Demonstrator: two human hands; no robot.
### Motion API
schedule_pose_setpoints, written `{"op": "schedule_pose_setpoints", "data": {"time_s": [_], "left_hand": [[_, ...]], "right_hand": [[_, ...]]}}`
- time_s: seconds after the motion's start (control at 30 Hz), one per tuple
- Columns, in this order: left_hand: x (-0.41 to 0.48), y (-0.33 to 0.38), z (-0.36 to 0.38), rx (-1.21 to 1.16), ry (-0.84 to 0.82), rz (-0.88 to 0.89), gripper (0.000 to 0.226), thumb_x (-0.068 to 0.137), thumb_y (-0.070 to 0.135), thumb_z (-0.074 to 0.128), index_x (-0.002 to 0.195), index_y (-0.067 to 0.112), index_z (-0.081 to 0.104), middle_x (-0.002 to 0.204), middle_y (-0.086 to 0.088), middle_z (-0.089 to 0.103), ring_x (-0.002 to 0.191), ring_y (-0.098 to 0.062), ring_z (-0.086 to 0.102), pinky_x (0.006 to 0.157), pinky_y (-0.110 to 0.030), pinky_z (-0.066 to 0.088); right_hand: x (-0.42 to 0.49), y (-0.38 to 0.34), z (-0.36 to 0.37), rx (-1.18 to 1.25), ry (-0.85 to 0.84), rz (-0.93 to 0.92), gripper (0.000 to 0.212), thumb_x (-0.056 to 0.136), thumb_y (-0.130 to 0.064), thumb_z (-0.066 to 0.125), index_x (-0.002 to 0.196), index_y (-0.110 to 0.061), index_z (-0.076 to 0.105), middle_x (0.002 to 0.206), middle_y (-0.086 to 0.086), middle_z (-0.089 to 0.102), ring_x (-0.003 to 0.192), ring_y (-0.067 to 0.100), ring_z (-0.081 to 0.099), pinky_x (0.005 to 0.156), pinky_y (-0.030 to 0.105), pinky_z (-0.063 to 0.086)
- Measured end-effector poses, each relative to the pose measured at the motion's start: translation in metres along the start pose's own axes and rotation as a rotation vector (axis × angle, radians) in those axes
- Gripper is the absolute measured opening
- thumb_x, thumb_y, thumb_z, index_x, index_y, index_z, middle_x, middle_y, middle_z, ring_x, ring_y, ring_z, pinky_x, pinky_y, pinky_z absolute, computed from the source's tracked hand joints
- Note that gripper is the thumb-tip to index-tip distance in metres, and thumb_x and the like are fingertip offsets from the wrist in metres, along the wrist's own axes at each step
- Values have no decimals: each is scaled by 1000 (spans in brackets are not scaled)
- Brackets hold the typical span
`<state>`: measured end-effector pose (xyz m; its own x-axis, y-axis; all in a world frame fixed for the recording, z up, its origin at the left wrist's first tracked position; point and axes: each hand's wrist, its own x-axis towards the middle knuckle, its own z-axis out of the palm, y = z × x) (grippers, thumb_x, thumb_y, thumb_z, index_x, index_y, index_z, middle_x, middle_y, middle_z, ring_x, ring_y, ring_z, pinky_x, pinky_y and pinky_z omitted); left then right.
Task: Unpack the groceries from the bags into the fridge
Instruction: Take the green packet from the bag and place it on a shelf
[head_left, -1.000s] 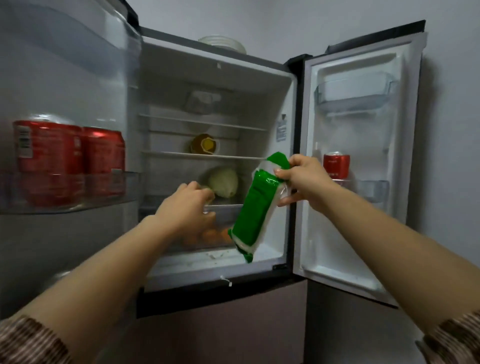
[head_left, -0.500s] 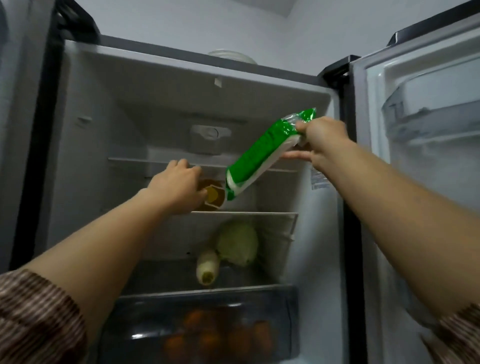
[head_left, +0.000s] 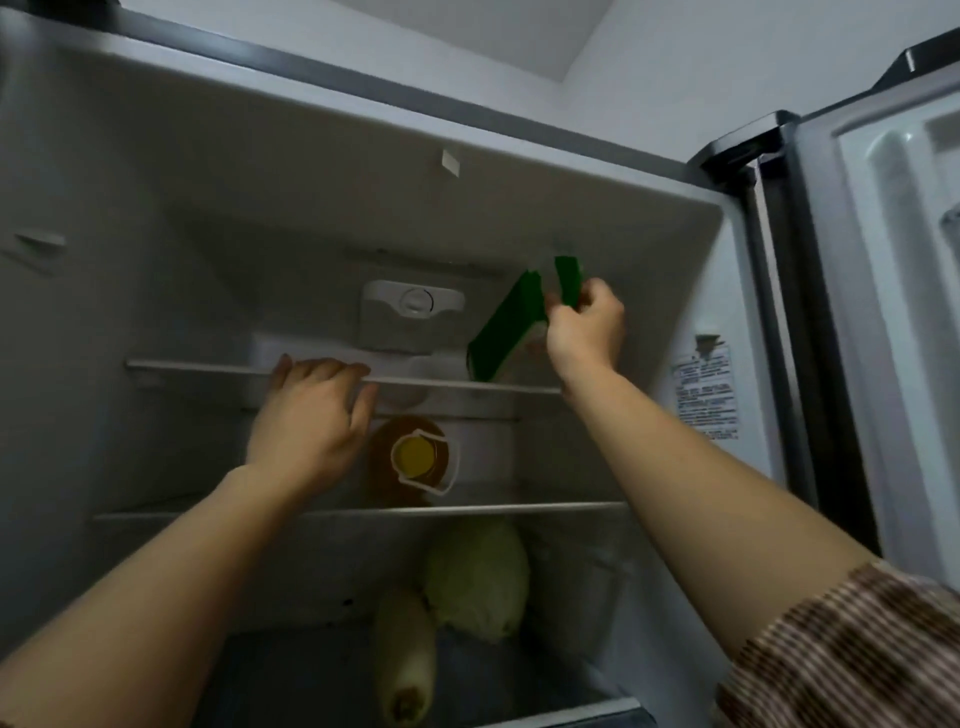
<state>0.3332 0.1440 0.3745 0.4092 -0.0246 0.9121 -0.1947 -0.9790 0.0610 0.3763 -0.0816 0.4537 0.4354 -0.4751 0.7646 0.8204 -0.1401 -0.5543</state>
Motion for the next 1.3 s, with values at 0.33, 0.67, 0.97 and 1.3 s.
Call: {"op": "schedule_pose_setpoints", "data": {"time_s": [0.33, 0.67, 0.97, 1.3], "left_hand": [[6, -10, 16, 18, 156, 47, 49, 91, 37, 35, 120, 12, 65, 119, -11, 66, 114, -35, 55, 108, -50, 32], [-1, 0, 11, -4, 85, -5, 43, 98, 32, 41, 137, 15, 49, 140, -8, 52, 138, -27, 33, 118, -44, 12], [-33, 42, -5, 145, -177, -122, 74, 96, 43, 41, 153, 14, 4, 162, -8, -3, 147, -29, -12, 118, -43, -5], [-138, 120, -72, 112, -343, -216, 69, 96, 41, 46, 152, 11, 18, 160, -17, 1, 148, -31, -6, 120, -42, 3]], "right_hand": [[-3, 20, 28, -302, -649, -180, 32, 82, -9, 73, 65, -18, 48, 66, 0, 53, 66, 15, 53, 66, 35, 49], [-29, 25, 26, -565, -737, -111, 21, 99, -26, 48, 111, -18, 64, 76, -4, 55, 66, 6, 51, 50, 20, 35], [-67, 17, -39, -497, -746, -16, 52, 93, -23, 59, 143, -17, 45, 146, 4, 46, 133, 22, 44, 103, 29, 37], [-142, -63, -159, -834, -839, -63, 35, 89, -29, 58, 121, -15, 60, 121, 9, 62, 108, 28, 59, 93, 41, 51]]}}
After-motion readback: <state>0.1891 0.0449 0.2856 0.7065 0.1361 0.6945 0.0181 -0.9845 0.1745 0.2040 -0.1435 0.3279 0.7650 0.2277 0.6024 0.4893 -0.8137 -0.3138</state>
